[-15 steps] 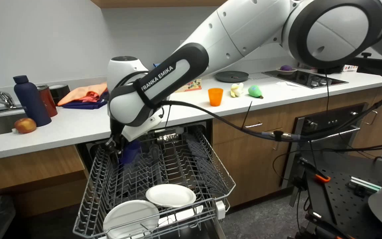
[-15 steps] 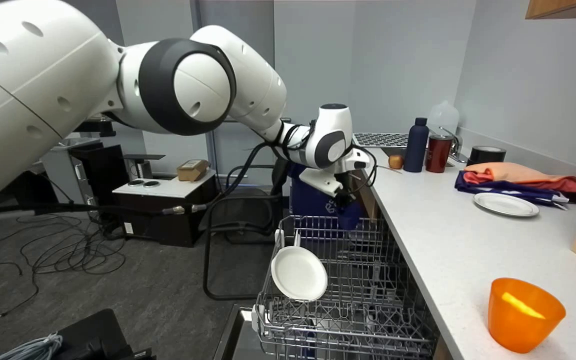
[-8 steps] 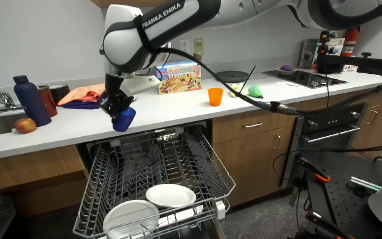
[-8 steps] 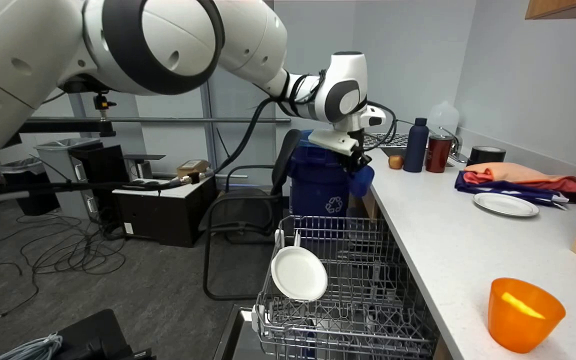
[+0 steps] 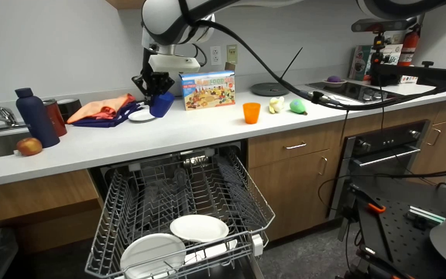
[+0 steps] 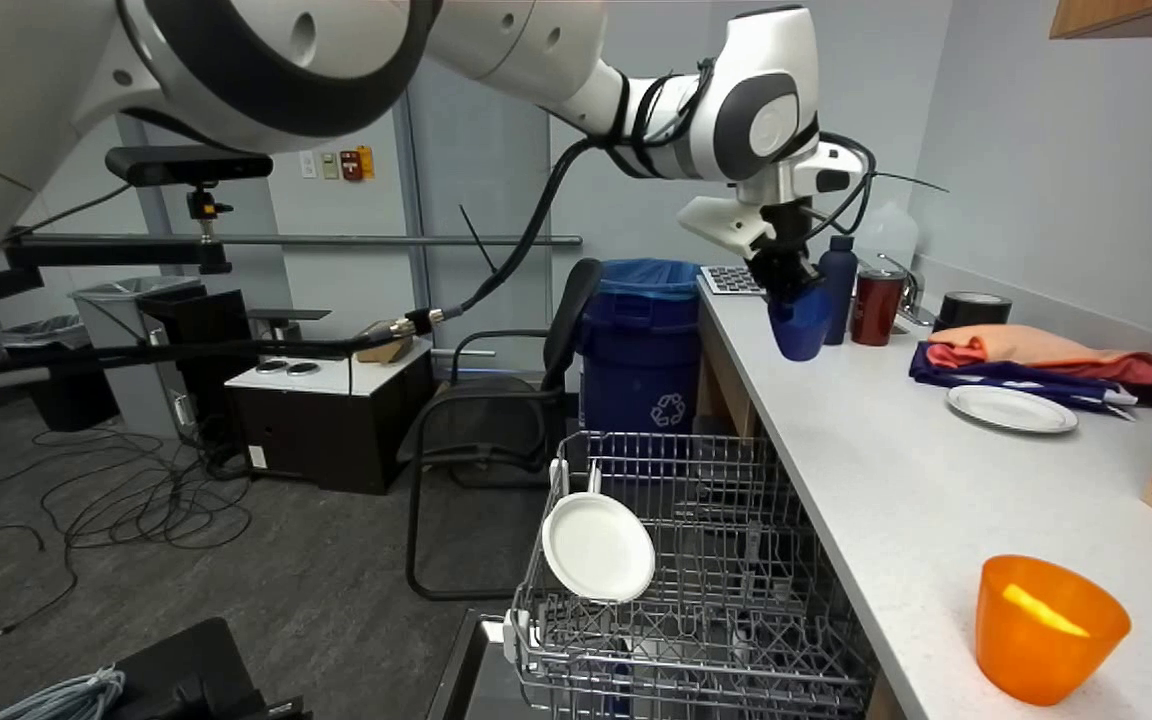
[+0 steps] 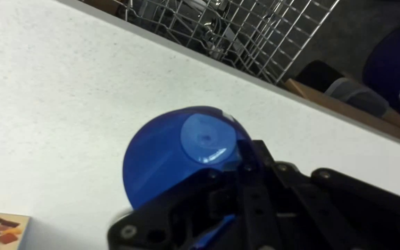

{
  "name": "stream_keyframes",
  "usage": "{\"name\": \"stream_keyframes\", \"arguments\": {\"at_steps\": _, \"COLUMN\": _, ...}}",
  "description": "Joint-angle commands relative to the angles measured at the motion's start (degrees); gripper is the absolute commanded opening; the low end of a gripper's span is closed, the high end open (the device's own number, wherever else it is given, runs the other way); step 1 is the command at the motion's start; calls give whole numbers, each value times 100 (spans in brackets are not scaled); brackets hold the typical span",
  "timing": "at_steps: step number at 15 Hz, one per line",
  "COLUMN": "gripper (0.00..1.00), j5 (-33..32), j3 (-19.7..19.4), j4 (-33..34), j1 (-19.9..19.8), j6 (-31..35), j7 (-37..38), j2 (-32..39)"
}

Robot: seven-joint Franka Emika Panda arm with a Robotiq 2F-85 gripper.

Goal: Remove the blue cup from the dishwasher

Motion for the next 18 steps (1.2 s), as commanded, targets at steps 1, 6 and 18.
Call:
{"name": "stream_keyframes", "arguments": {"at_steps": 1, "gripper": 1, "j5": 107, "j3": -230, "j4": 319, "j1": -150, "j6": -208, "j7": 710, "j2": 201}}
{"name": "stream_keyframes", "arguments": {"at_steps": 6, "gripper": 1, "j5": 101, "j3": -436, "j4": 244, "j1": -300, "j6": -358, "j7": 1310, "j2": 410}}
{"name": "stream_keyframes", "arguments": {"at_steps": 18, "gripper": 1, "j5": 16, "j3": -501, "j4": 495, "j1": -525, "j6": -1225, "j7": 1229, "j2": 985}}
